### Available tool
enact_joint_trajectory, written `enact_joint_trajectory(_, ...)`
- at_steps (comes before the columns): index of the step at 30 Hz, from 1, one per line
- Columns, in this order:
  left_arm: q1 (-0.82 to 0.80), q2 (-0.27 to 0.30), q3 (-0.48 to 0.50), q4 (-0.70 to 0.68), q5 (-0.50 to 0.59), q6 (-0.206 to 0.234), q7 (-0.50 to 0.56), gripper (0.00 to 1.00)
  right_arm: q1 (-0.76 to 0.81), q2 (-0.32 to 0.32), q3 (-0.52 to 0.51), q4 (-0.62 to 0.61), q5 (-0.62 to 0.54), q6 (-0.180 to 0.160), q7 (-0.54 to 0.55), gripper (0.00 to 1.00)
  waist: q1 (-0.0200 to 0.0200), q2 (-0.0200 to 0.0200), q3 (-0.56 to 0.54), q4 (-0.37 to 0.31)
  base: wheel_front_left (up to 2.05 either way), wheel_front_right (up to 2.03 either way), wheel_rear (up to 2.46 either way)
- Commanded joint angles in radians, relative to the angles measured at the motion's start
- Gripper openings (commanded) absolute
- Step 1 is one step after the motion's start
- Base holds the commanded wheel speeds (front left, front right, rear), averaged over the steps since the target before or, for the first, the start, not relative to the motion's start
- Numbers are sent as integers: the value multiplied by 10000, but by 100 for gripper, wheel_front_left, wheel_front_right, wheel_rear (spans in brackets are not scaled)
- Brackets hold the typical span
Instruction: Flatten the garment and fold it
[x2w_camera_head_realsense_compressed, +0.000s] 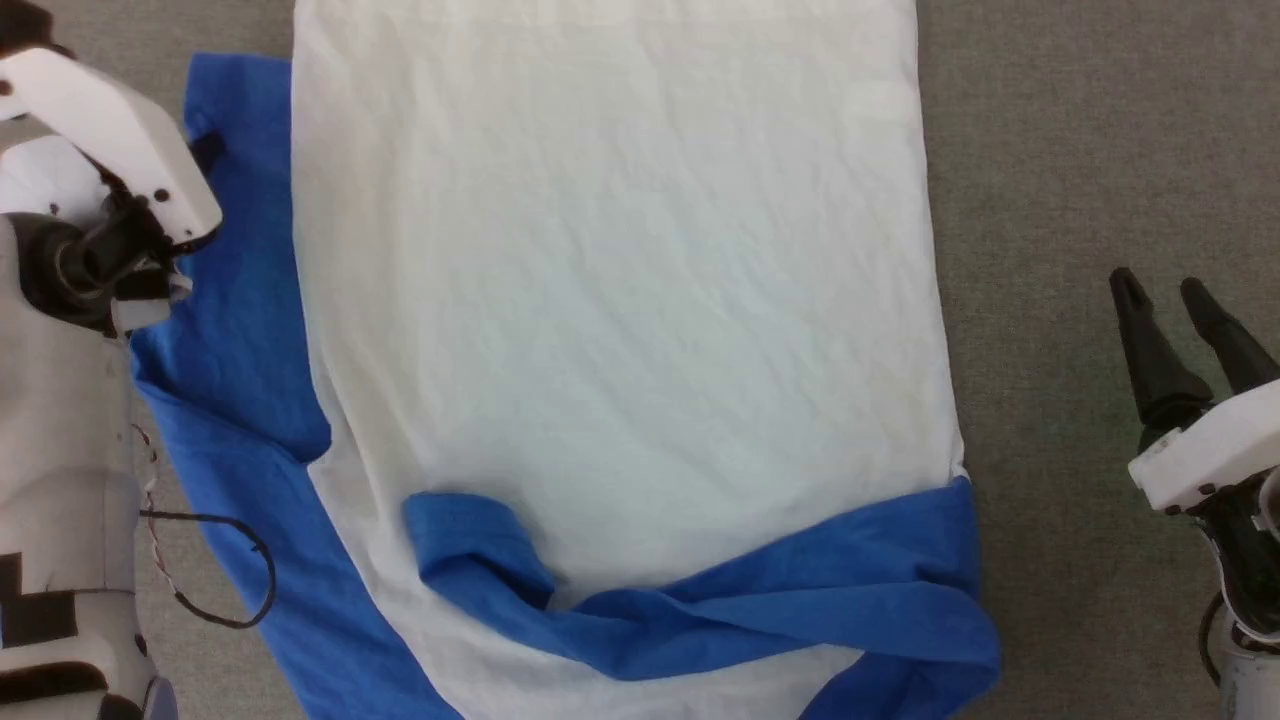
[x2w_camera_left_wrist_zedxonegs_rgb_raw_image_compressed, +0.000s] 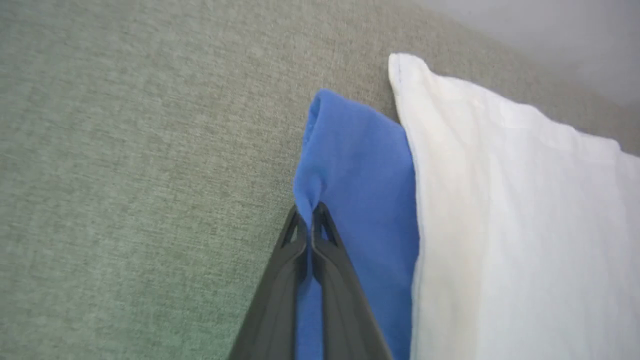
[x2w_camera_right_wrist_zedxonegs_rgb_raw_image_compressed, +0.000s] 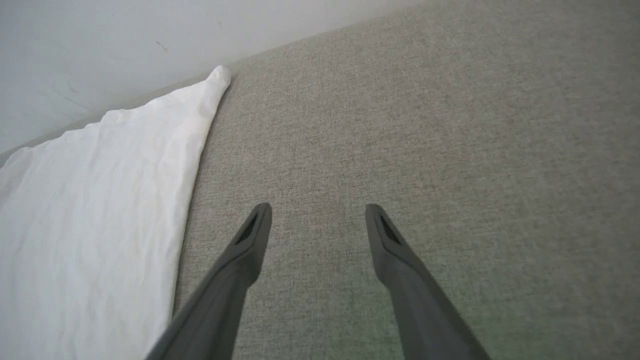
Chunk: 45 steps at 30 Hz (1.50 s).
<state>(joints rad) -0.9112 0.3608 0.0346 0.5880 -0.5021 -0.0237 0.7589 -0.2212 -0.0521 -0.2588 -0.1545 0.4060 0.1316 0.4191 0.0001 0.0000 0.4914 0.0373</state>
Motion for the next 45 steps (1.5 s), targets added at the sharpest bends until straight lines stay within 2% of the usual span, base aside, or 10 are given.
enact_joint_trajectory(1, 175, -81, 273, -118, -216, 108, -367, 0, 34, 18, 46, 49, -4, -9, -35, 100, -1, 0, -199, 65, 0, 0, 0)
enact_joint_trajectory(6, 433, -201, 1312, -168, -914, 213, -1768, 0, 222, 18, 148, 374, 96, -9, -200, 100, -1, 0, -852, 245, 0, 0, 0)
enact_joint_trajectory(12, 1295, 72, 2148, -4, -1236, 298, -2745, 0, 551, 18, 178, 804, 206, -9, -392, 100, -1, 0, -1903, 572, 0, 0, 0)
enact_joint_trajectory(21, 3106, 372, 3064, -409, -1362, 757, -3458, 0, 1106, 18, 245, 1326, 532, -9, -652, 100, -1, 0, -3118, 1142, 0, 0, 0)
enact_joint_trajectory(28, 4273, 308, 3256, -1554, -1435, 558, -3728, 0, 1292, 18, 435, 1675, 681, -9, -817, 100, -1, 0, -3670, 1314, 0, 0, 0)
enact_joint_trajectory(32, 4841, 149, 2950, -2685, -1284, 351, -3733, 0, 1359, 18, 544, 1813, 737, -9, -906, 100, -1, 0, -3935, 1269, 0, 0, 0)
enact_joint_trajectory(35, 5276, -282, 2468, -3770, -1177, 263, -3618, 0, 1410, 18, 576, 1868, 761, -9, -947, 100, -1, 0, -4048, 1223, 0, 0, 0)
enact_joint_trajectory(45, 6589, -2343, -383, -6262, -709, -38, -2965, 0, 1649, 18, 591, 1919, 782, -9, -984, 100, -1, 0, -4204, 1083, 0, 0, 0)
